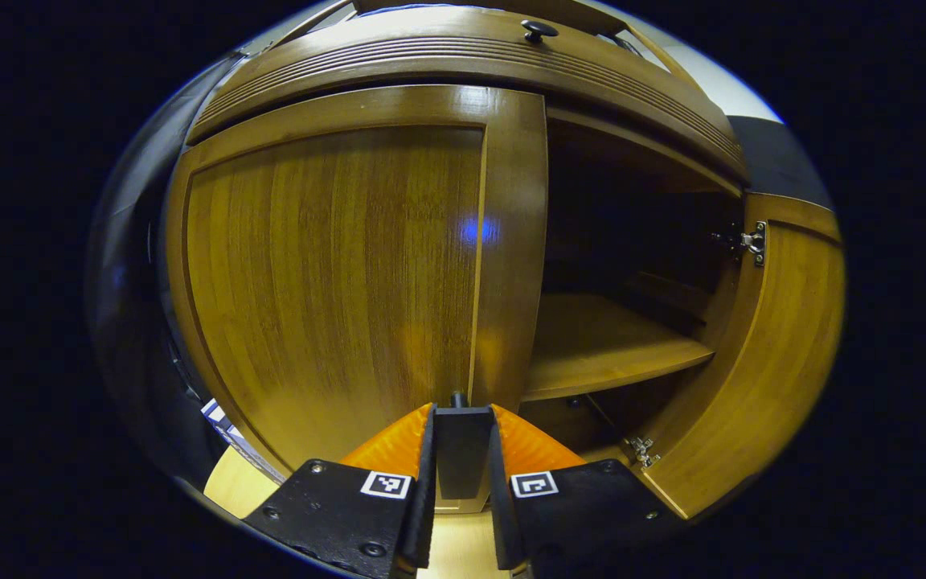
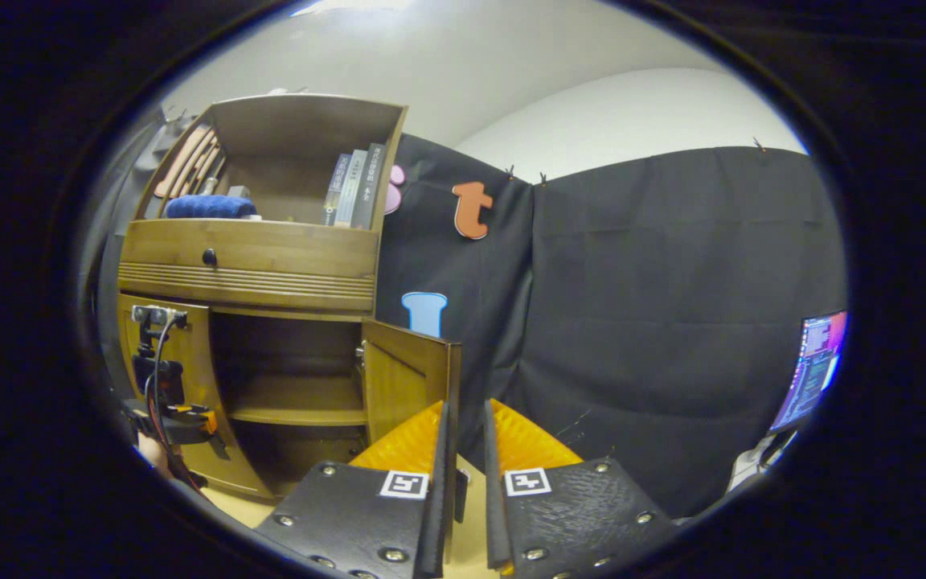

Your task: Open the right door of the double-door shoe cabinet with the right hand, and open the left door with the left hand.

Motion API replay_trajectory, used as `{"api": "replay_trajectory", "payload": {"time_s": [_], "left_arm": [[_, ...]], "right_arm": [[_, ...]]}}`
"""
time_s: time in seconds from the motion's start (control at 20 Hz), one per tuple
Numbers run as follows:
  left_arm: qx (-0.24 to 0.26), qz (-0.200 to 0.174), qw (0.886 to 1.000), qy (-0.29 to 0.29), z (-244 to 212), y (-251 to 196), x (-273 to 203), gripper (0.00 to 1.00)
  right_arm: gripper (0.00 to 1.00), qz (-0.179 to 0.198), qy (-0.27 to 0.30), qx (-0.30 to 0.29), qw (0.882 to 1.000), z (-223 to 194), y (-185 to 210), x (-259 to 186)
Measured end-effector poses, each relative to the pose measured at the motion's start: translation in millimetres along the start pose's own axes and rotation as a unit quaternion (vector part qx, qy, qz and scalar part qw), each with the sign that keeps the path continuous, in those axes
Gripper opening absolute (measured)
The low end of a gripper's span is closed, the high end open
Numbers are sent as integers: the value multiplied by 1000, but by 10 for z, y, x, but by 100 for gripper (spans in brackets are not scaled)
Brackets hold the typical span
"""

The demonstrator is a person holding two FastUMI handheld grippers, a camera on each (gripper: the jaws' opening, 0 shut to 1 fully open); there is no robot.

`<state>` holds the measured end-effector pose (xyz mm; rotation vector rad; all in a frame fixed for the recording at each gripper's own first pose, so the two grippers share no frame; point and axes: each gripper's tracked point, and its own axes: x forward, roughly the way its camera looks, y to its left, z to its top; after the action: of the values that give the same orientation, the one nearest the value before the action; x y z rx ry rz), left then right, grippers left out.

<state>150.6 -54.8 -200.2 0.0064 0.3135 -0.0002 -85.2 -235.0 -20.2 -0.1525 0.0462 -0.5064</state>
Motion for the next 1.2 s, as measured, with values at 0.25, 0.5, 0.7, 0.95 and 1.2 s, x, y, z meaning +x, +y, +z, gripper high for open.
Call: {"api": "replay_trajectory", "payload": {"time_s": [0.25, 0.5, 0.7, 0.95, 1.2], "left_arm": [[-8, -7, 1000, -3, -65, 43, -318, 31], [-26, -21, 999, -6, -142, 118, -679, 29], [-38, -23, 999, -7, -211, 233, -998, 31], [-45, -21, 999, -7, -268, 388, -1287, 31], [-61, -18, 998, -9, -303, 540, -1528, 31]], "right_arm": [[20, 32, -1, -6, 999, 28, 180, 15], [20, 77, -5, -5, 997, 52, 460, 8], [20, 124, 0, -4, 992, -1, 811, 5], [20, 175, 2, -1, 985, -79, 1182, -112], [21, 219, 9, 7, 976, -152, 1516, -123]]}}
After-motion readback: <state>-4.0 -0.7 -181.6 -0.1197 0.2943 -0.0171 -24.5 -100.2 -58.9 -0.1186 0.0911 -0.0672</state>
